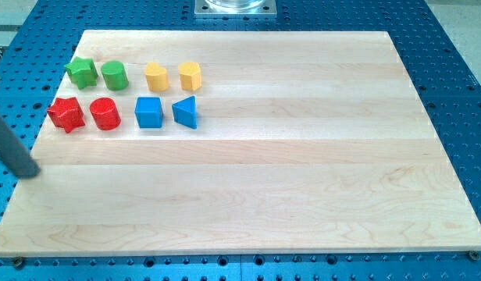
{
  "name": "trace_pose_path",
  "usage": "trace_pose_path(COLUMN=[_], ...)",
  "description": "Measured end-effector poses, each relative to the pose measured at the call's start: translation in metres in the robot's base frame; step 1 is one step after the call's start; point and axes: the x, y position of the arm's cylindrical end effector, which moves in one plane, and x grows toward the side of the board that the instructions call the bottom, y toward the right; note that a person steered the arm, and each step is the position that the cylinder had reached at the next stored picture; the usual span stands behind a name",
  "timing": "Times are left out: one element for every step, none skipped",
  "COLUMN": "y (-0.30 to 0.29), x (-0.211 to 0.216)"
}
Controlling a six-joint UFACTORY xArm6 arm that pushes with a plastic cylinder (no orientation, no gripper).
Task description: Place the red star top of the red circle
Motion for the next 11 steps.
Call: trace_pose_path(y=[0.0, 0.02, 0.022, 0.03, 0.041, 0.062, 0.068, 0.061, 0.021, 0.006, 0.048], x=[-0.054, -0.072, -0.062, -0.075, -0.13, -0.158, -0.156, -0.144, -0.144, -0.16, -0.205])
